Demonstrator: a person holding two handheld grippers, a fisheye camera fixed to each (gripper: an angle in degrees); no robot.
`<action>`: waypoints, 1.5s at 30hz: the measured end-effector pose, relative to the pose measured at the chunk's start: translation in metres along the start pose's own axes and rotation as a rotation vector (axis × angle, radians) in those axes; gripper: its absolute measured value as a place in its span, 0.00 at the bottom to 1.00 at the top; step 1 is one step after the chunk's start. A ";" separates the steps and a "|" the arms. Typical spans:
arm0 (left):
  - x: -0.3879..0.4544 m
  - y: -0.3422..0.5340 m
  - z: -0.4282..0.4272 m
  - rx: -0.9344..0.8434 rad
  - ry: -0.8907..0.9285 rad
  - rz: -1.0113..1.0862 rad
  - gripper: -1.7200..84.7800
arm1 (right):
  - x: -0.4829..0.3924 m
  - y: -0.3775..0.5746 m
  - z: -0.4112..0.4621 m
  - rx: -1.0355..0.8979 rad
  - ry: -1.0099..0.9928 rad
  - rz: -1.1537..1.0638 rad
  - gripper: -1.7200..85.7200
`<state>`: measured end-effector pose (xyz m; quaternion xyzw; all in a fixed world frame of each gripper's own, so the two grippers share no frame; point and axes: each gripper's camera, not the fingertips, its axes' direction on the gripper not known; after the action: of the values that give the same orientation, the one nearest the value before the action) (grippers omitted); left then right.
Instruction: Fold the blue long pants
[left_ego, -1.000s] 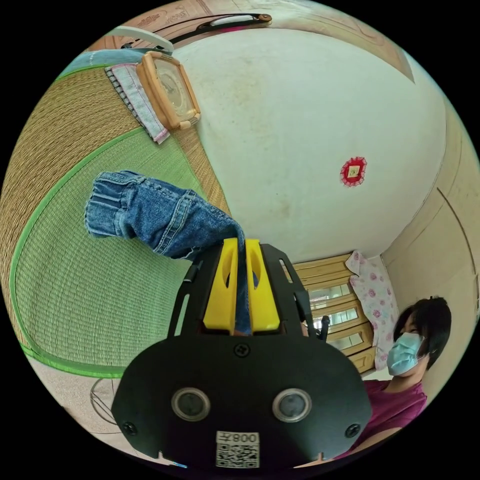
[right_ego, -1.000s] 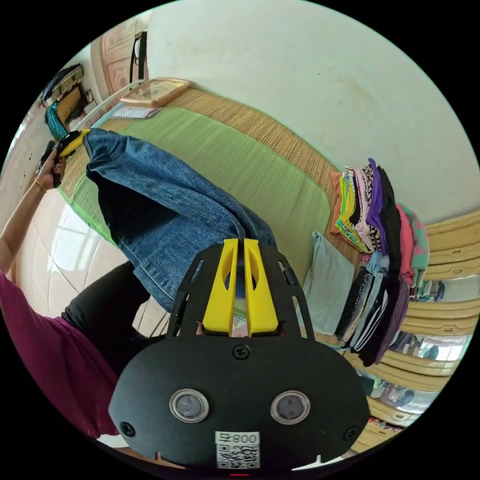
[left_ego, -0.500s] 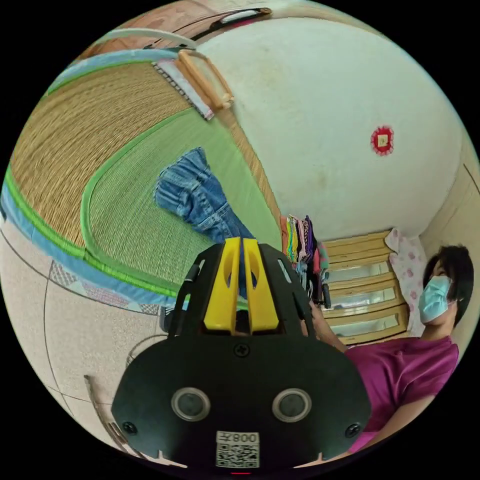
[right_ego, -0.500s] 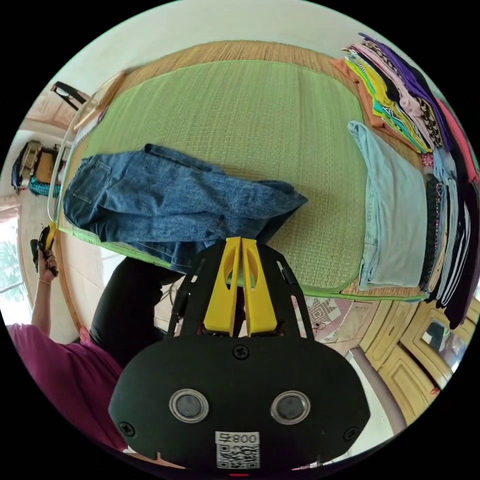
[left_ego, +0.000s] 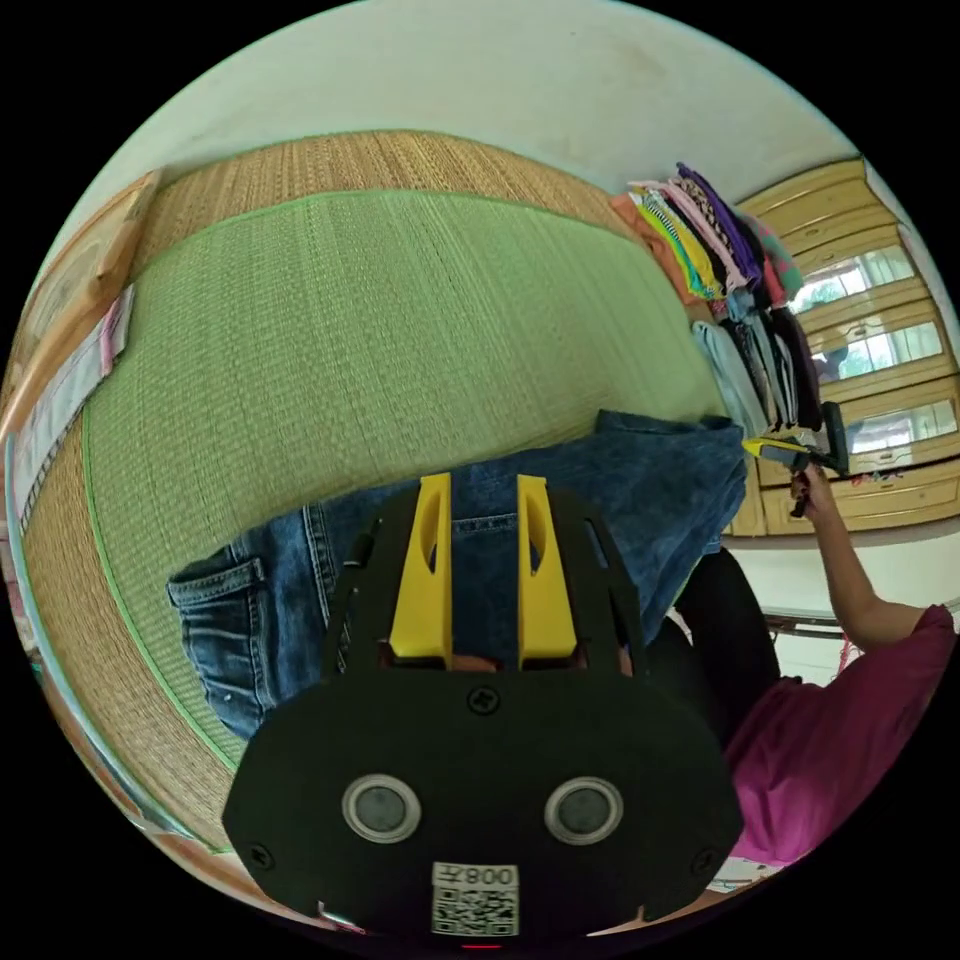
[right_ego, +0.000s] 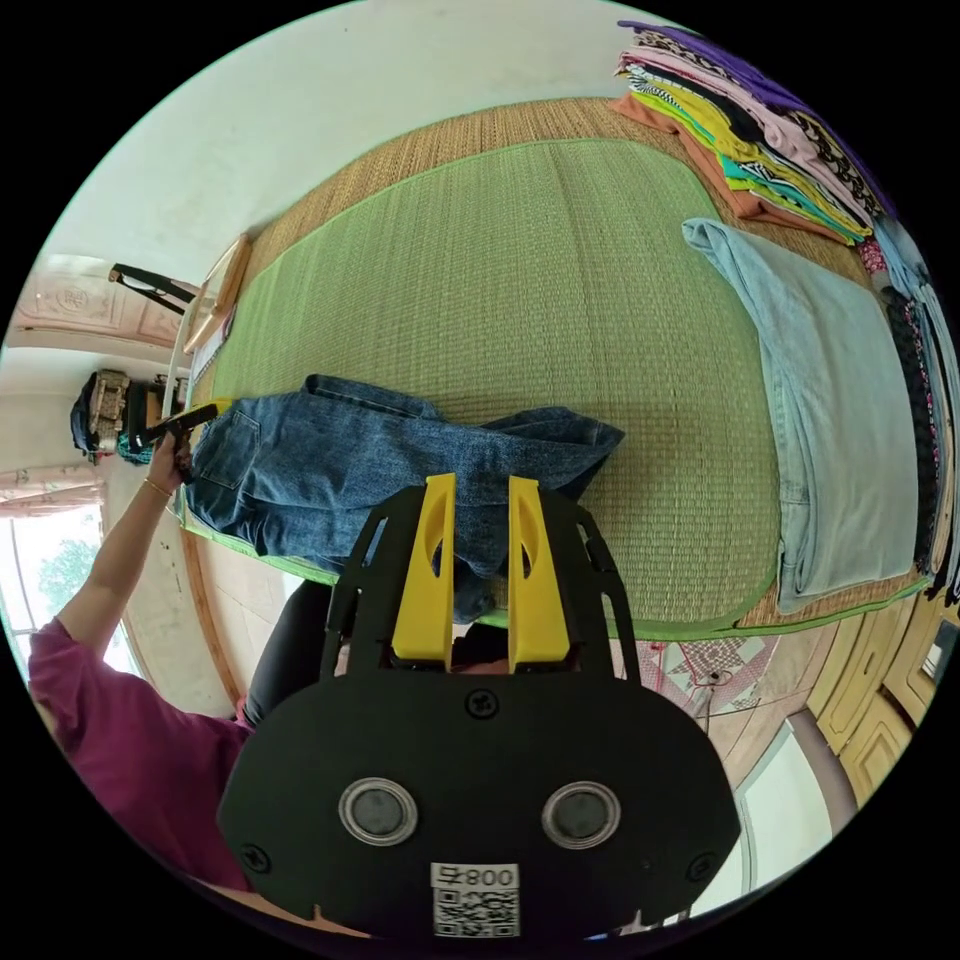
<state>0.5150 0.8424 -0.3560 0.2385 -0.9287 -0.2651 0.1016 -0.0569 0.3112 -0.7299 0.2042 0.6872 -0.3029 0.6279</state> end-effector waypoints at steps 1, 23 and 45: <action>0.006 -0.015 0.003 -0.039 -0.039 0.025 0.13 | 0.004 0.001 0.003 0.001 -0.008 0.002 0.12; 0.056 0.060 -0.205 0.273 -0.123 0.090 0.02 | 0.041 0.036 0.118 -0.023 -0.045 0.003 0.12; 0.046 0.369 -0.203 0.272 0.122 -0.339 0.02 | -0.093 0.144 0.069 0.172 -0.261 -0.109 0.07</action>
<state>0.3956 1.0049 0.0170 0.4183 -0.8947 -0.1356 0.0786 0.1014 0.3794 -0.6629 0.1784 0.5816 -0.4182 0.6745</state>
